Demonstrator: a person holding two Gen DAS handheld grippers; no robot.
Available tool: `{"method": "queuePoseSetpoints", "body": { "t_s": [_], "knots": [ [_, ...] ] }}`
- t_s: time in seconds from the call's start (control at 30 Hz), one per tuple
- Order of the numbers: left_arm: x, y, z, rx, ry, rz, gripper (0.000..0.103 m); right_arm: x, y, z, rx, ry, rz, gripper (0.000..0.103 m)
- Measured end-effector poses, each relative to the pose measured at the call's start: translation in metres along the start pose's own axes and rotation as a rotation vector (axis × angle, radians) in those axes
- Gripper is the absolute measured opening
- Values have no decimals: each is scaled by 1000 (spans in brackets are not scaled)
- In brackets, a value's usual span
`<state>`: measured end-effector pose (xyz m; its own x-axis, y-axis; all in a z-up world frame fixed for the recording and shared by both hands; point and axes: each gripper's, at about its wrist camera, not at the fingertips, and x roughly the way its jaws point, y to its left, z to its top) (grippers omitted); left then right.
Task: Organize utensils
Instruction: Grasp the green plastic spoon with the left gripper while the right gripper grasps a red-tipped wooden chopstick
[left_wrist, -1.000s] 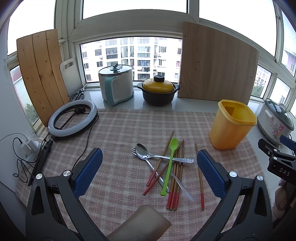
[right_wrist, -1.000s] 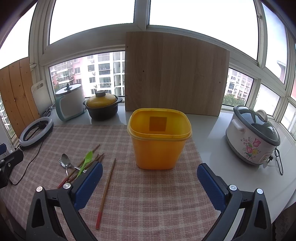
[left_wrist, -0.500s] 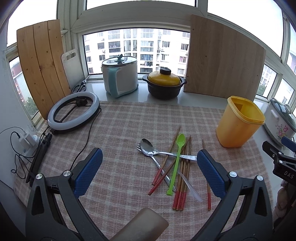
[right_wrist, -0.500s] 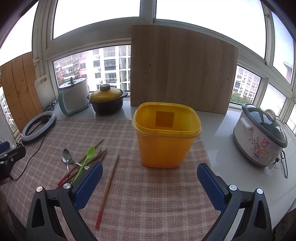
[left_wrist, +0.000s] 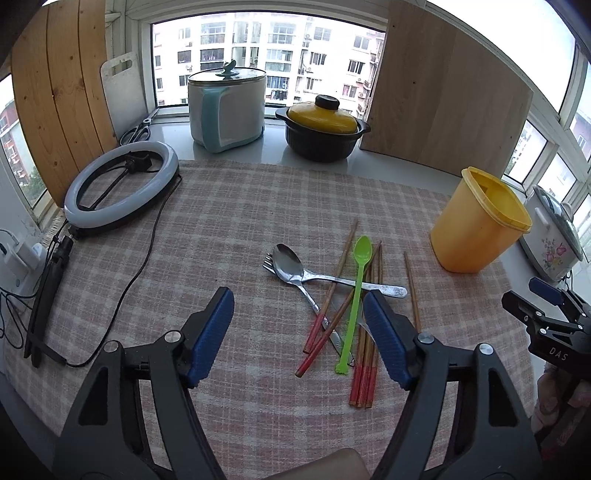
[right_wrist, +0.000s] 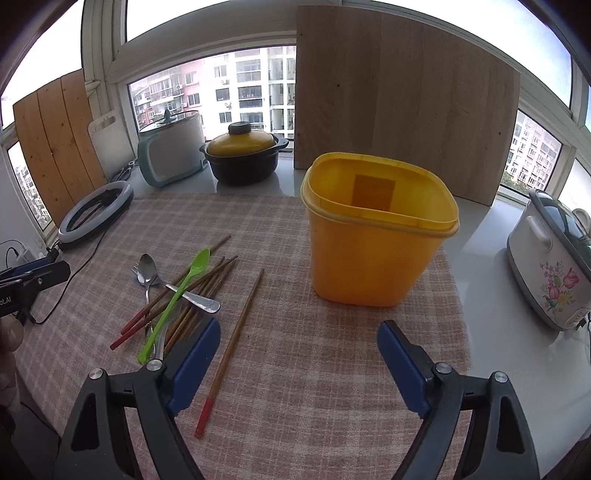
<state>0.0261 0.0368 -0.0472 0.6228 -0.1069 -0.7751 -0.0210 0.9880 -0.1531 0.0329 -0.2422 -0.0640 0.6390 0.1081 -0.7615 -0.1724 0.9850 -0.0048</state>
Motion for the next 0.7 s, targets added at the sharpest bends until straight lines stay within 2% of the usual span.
{"method": "queuePoseSetpoints", "body": {
  "t_s": [0.17,0.2,0.27,0.33,0.43,0.5,0.57,0.7],
  "knots": [
    [20,-11,3,28,79,-120,59,25,0,-5,51,95,93,69],
    [24,-13,3,35,93,-139,58,30,0,-7,59,114,113,66],
    [33,-18,4,51,122,-169,50,41,2,-9,77,152,146,61],
    [43,-21,5,59,159,-203,45,51,4,-12,97,188,179,51],
    [58,-24,5,69,210,-242,35,64,9,-14,120,238,210,44],
    [70,-28,7,82,241,-265,31,71,13,-14,123,259,220,42],
    [83,-30,8,84,280,-285,22,77,17,-13,127,280,235,40],
    [107,-34,10,94,337,-290,17,87,25,-10,131,309,241,36]
  ]
}}
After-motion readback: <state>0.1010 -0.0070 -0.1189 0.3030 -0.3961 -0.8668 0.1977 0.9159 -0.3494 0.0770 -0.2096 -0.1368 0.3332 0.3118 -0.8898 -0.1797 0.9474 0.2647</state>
